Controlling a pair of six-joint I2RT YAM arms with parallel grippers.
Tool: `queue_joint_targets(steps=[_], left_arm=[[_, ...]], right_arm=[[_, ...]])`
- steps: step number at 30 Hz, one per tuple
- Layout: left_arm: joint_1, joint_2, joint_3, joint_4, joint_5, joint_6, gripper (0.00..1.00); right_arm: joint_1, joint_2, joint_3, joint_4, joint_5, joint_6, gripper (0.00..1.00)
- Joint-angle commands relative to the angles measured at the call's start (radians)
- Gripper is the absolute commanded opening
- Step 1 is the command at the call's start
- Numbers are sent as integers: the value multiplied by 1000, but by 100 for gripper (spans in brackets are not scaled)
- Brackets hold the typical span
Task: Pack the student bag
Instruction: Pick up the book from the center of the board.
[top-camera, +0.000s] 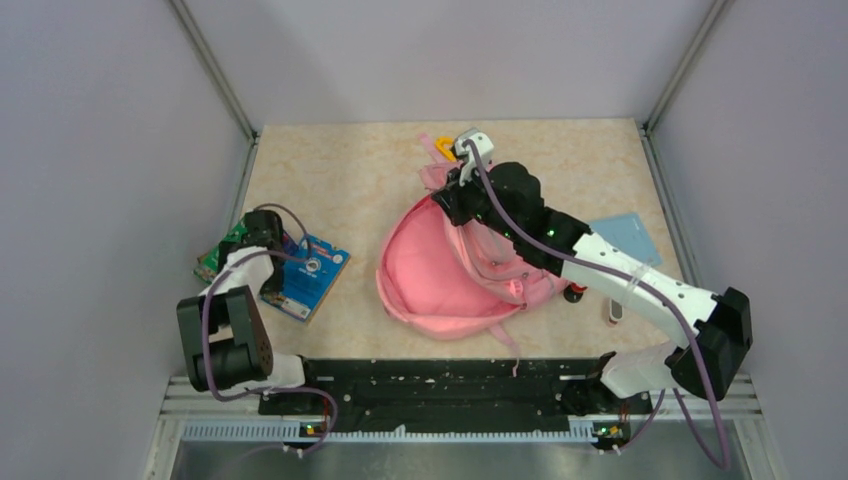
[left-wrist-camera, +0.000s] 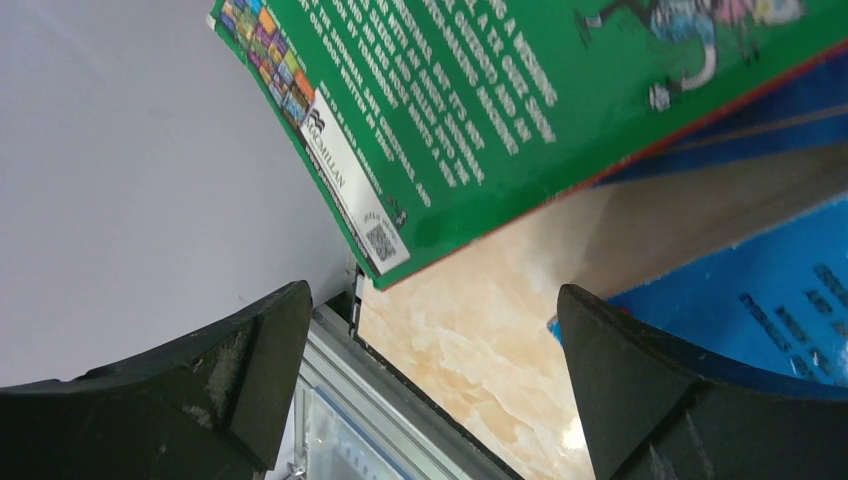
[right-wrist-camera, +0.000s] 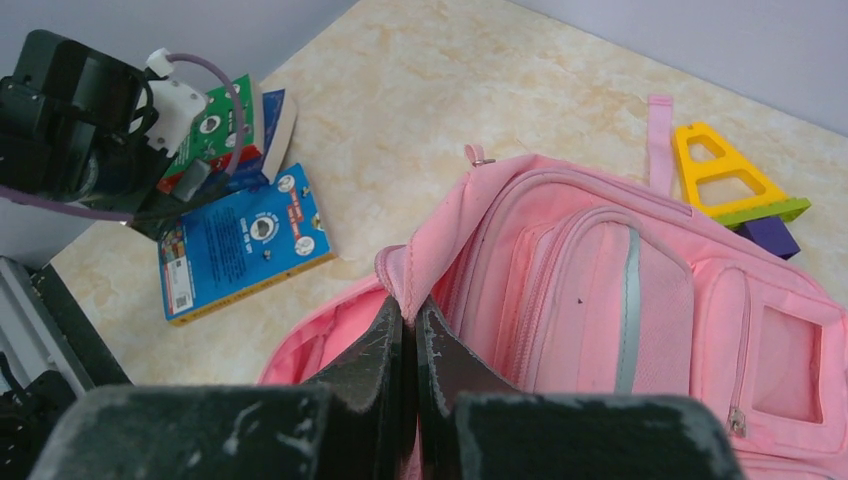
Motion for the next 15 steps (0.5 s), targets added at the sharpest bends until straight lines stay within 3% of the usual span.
queue_joint_targets(steps=[1, 10, 15], left_arm=[[24, 92, 79, 10, -5, -6, 97], [57, 254, 192, -48, -26, -24, 94], [92, 255, 214, -10, -71, -20, 73]], right_arm=[[-11, -75, 11, 145, -27, 13, 0], [-12, -91, 6, 131, 7, -11, 0], [-12, -86, 9, 128, 14, -18, 0]])
